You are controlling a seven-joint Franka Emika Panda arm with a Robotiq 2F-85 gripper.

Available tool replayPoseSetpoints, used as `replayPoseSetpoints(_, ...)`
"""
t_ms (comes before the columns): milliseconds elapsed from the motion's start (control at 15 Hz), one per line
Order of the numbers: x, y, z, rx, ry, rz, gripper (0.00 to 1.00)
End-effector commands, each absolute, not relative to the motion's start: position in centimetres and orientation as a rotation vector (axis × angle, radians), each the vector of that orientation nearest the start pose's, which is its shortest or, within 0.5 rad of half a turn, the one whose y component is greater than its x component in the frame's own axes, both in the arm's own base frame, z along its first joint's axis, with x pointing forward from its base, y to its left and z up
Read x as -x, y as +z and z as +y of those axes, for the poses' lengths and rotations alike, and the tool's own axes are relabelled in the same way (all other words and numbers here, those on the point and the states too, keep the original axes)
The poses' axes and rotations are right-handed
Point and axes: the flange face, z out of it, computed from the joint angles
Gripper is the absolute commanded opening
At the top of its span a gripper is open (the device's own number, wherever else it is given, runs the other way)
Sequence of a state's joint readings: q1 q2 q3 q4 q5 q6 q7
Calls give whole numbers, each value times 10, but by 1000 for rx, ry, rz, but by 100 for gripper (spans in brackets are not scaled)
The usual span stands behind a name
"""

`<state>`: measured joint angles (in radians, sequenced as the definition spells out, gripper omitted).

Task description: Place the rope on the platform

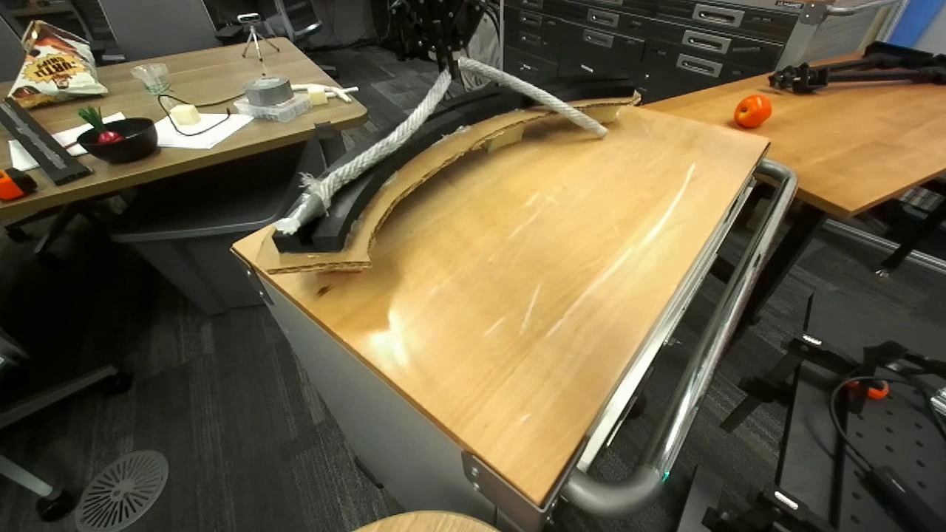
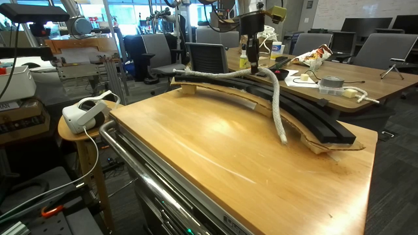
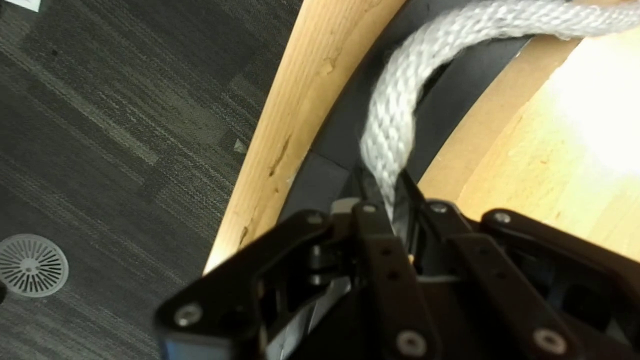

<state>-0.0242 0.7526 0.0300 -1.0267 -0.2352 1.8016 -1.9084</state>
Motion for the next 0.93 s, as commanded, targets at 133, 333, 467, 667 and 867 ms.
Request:
replayPoseSetpoints(133,-775,421,-27,-1703,-191,2484,3)
replayPoseSetpoints(333,-777,403,-35,-1752,-225,2505,3)
replayPoseSetpoints(467,-777,386,-38,-1783,-265,2523,3)
replayPoseSetpoints(667,-777,368,-40,-1808,-311,2547,3)
replayPoseSetpoints(867,-776,361,-40,-1812,-317,2563,3)
